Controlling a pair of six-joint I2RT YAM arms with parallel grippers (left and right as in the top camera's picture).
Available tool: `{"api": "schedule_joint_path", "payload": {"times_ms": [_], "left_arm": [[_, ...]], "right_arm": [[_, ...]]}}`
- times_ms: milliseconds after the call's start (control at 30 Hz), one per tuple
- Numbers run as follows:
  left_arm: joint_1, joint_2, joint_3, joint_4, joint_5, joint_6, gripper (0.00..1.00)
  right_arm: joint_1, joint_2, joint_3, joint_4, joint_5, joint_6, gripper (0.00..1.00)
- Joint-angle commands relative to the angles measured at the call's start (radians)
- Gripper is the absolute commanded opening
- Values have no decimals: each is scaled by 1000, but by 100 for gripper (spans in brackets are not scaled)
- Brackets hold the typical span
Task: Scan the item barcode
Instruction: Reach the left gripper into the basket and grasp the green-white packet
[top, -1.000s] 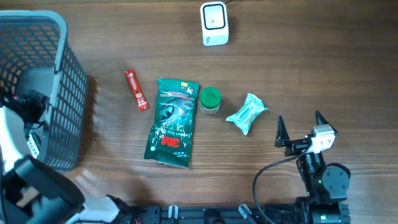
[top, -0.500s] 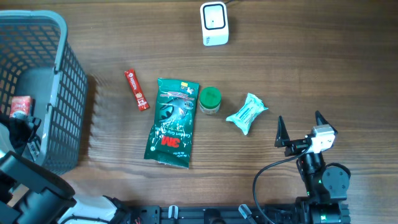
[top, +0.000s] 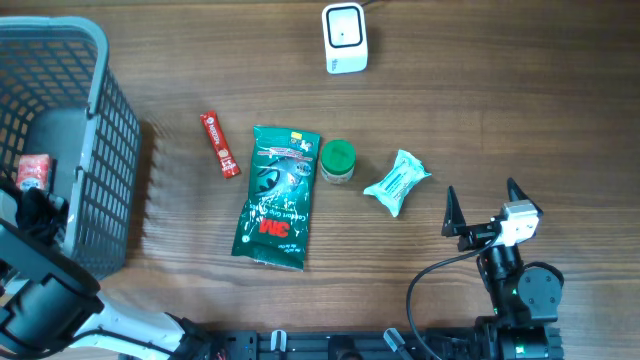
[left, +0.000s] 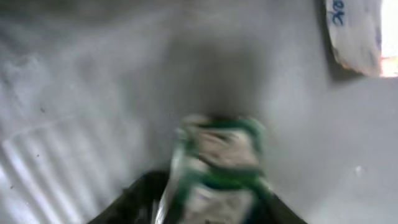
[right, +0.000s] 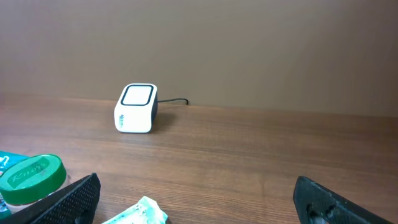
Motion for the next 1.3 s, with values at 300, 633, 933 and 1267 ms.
{"api": "schedule_joint_path", "payload": {"times_ms": [300, 633, 933, 1267], "left_arm": [[8, 39, 158, -185, 48, 9, 31], [3, 41, 119, -222, 60, 9, 95], [-2, 41, -34, -77, 119, 8, 46], [-2, 41, -3, -102, 119, 8, 20]], "right_arm": [[-4, -5, -1, 5, 10, 13, 100], [-4, -5, -1, 5, 10, 13, 100], [-4, -5, -1, 5, 10, 13, 100], [-4, -5, -1, 5, 10, 13, 100]]}}
